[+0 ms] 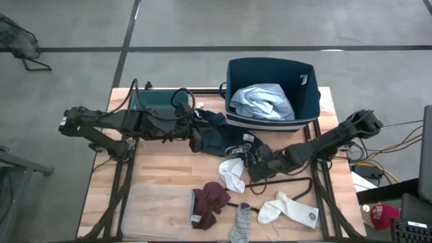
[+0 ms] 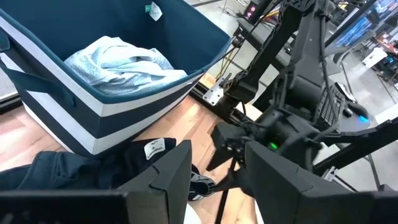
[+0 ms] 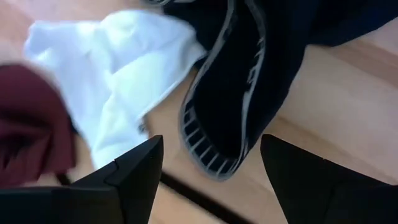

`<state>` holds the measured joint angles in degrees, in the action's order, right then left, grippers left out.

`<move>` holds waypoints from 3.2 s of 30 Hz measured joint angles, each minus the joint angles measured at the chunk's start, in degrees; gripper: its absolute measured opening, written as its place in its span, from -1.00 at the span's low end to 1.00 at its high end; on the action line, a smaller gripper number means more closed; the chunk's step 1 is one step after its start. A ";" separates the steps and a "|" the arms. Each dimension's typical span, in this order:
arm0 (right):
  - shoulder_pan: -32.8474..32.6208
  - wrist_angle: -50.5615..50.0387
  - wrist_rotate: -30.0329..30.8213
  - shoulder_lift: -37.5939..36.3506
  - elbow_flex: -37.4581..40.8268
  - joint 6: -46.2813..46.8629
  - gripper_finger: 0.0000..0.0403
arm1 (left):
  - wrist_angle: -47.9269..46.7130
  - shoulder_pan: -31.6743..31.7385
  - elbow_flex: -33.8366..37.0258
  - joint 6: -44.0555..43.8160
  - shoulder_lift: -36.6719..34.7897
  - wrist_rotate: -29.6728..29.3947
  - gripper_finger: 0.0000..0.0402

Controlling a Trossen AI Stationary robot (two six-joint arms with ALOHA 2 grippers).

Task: Pick & Place Cloths
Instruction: Put the dark blue boxers into the green bin

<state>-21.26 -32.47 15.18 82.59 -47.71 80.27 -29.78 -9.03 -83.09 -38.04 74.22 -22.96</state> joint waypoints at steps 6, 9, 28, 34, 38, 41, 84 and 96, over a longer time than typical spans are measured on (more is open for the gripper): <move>3.53 3.75 0.04 0.02 4.73 2.61 0.28 | 0.06 0.01 0.00 -0.07 0.00 0.00 -0.22; 4.94 4.81 0.01 0.02 5.89 2.44 0.21 | 0.07 0.01 0.00 -0.07 0.00 0.00 -0.22; 6.47 6.30 -0.47 0.02 6.39 -0.79 -0.22 | 0.07 0.01 0.00 -0.16 0.02 0.00 -0.22; 6.71 6.32 -1.98 0.02 6.69 -1.14 -0.59 | 0.07 0.01 0.00 -0.15 0.02 0.00 -0.22; 6.69 6.49 -3.84 0.02 6.71 -2.31 -0.91 | 0.09 0.01 0.00 -0.13 0.02 0.00 -0.22; 6.69 6.76 -4.79 0.02 6.71 -2.51 -0.93 | 0.09 0.01 0.00 -0.13 0.02 0.00 -0.22; 6.49 15.09 -6.21 -2.90 2.11 -7.01 -0.96 | 0.24 -0.14 2.84 2.46 -0.09 1.19 -0.22; 6.50 14.67 -2.40 -3.04 -9.30 -17.73 -0.96 | 1.85 -0.10 2.80 1.42 -0.09 1.34 -0.22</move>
<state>-14.76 -17.80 12.79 79.55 -57.00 62.54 -27.93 -9.13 -80.29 -36.62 74.13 -21.62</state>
